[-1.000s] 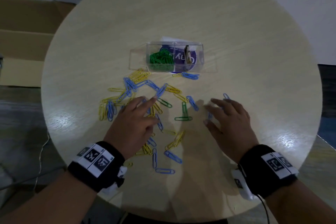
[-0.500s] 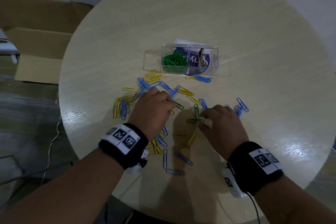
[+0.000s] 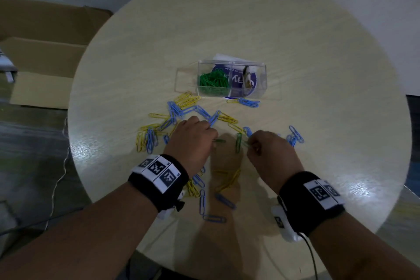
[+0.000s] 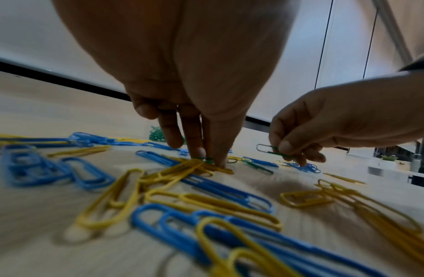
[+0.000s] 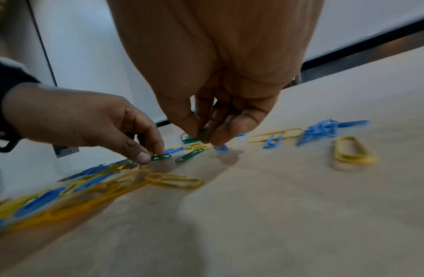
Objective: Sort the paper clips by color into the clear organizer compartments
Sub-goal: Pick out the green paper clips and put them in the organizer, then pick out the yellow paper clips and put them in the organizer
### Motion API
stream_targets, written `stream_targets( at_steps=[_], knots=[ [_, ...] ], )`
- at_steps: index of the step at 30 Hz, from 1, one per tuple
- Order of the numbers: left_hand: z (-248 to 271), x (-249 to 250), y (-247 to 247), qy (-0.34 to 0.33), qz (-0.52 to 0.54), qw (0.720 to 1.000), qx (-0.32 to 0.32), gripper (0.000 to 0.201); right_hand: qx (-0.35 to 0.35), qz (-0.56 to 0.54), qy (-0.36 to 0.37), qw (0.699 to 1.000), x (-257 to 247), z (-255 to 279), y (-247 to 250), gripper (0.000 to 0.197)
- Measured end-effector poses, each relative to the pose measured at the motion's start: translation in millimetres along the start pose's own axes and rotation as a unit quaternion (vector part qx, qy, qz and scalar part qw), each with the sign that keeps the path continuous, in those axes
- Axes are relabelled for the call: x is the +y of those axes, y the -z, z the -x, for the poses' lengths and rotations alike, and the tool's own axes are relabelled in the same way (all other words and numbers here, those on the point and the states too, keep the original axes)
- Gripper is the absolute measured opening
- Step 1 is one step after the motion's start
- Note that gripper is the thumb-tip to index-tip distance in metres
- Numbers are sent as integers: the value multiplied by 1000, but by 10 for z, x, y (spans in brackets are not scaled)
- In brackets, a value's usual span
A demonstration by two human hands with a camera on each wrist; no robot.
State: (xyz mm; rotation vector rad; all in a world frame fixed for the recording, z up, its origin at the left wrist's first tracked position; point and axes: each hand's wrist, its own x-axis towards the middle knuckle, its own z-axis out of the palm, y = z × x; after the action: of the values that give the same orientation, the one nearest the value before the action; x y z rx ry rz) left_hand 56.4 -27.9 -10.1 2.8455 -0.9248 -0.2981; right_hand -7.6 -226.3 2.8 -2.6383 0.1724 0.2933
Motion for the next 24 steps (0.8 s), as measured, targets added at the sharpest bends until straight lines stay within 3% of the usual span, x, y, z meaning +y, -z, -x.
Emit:
stream_targets(
  at_steps=[4,7,10,12,16,20,24],
  knots=[
    [-23,27,66,39,22,998,-38,14,-56,37,-63,996,-184,-192,-49,24],
    [-74,47,111,42,18,998,-50,13,-71,81,-33,994,-244,-230,-105,22],
    [-93,-14,127,53,77,993,-66,12,-72,106,-9,992,-235,-199,-129,16],
    [-62,-79,137,78,155,984,-39,8,-76,112,3,991,-213,-157,-111,14],
    [-53,-159,251,172,300,937,55,3,-67,60,-12,996,-218,-121,120,14],
    [-320,-282,452,212,335,906,150,6,51,-52,-36,997,-338,-444,439,9],
    [-708,-411,624,237,312,900,191,12,71,-75,-12,995,-530,-964,566,16]
  ],
)
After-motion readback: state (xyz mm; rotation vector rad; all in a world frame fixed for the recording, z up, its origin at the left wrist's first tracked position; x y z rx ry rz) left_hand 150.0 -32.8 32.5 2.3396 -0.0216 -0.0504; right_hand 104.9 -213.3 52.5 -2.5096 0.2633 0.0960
